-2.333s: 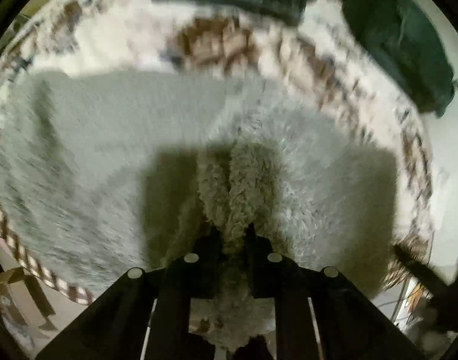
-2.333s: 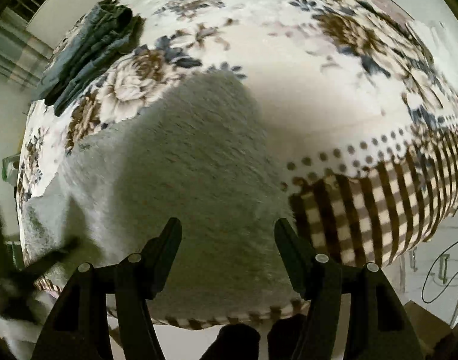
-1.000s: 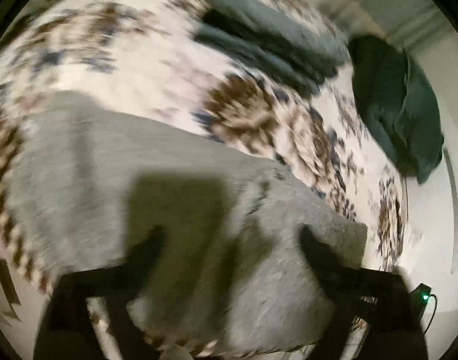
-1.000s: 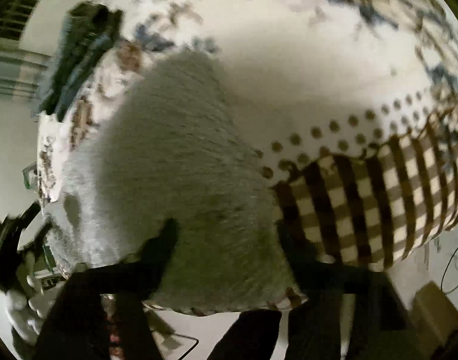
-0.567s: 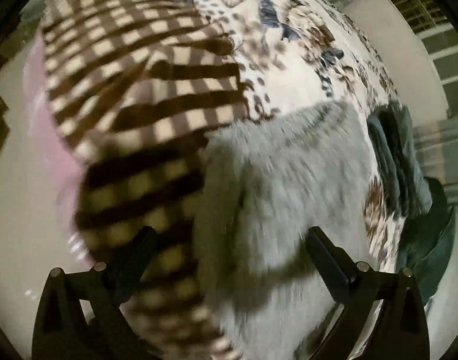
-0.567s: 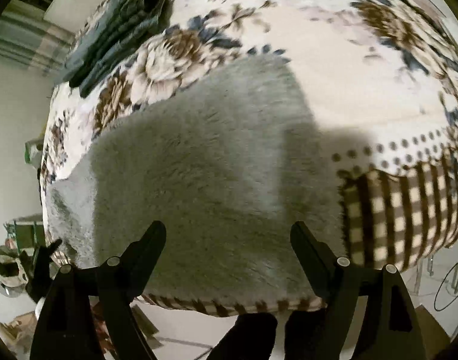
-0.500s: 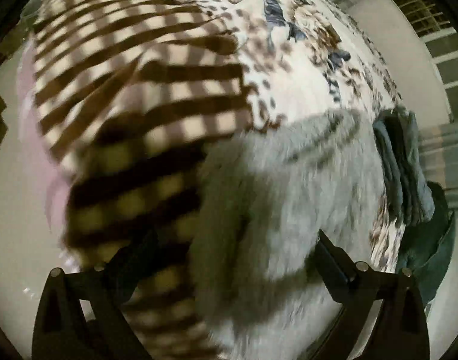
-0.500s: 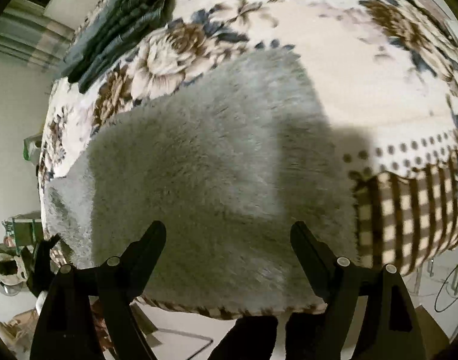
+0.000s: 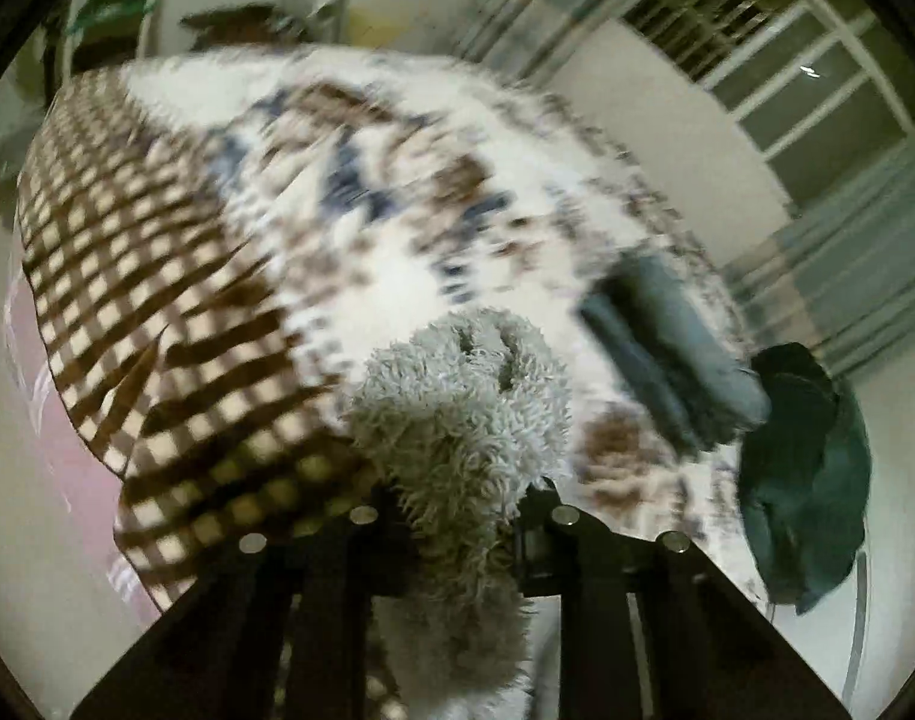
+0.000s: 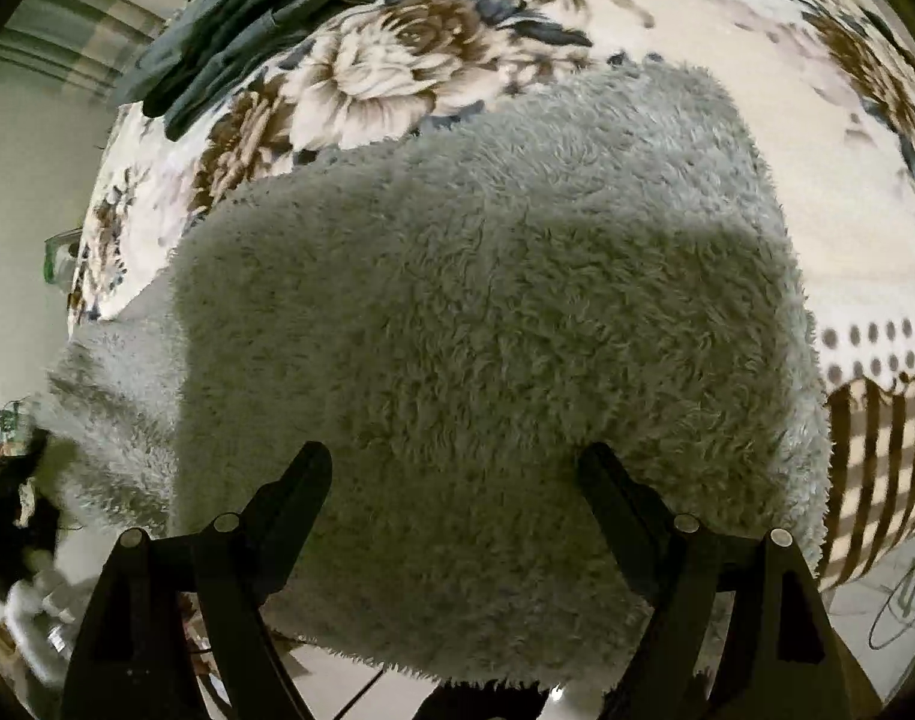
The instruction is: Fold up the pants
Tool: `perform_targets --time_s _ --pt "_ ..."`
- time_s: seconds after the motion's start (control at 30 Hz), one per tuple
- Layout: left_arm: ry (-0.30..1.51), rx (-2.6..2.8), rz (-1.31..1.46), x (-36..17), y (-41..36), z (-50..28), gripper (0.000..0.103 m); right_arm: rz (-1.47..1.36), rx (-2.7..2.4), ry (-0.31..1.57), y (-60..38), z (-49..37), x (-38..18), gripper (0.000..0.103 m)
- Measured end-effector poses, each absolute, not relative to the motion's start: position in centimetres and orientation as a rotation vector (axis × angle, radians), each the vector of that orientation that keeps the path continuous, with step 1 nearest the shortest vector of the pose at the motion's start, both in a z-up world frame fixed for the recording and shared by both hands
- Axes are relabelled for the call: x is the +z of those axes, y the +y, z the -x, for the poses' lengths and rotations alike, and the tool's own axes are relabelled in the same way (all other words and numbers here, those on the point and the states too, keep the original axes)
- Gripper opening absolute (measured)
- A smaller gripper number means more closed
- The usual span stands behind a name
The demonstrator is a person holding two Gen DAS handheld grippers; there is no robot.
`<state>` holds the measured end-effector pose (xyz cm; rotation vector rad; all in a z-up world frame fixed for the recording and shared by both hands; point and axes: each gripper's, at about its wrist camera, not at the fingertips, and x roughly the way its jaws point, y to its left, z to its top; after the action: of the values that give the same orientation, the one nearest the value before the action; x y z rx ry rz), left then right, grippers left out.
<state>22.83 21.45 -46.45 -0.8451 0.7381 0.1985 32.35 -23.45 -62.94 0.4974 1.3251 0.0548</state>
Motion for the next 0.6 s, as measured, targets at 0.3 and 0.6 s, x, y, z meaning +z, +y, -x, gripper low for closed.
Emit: perform_targets --time_s 0.3,0.6 --pt "0.710 -0.144 0.602 -35.0 -2.0 -21.4 0.018 -0.625 0.115 1.259 -31.8 -29.2 -60.5 0.093" --pt "0.991 -0.348 0.276 -43.8 -27.1 -20.5 0.021 -0.663 -0.043 1.274 -48.2 -23.5 -61.8 0.094"
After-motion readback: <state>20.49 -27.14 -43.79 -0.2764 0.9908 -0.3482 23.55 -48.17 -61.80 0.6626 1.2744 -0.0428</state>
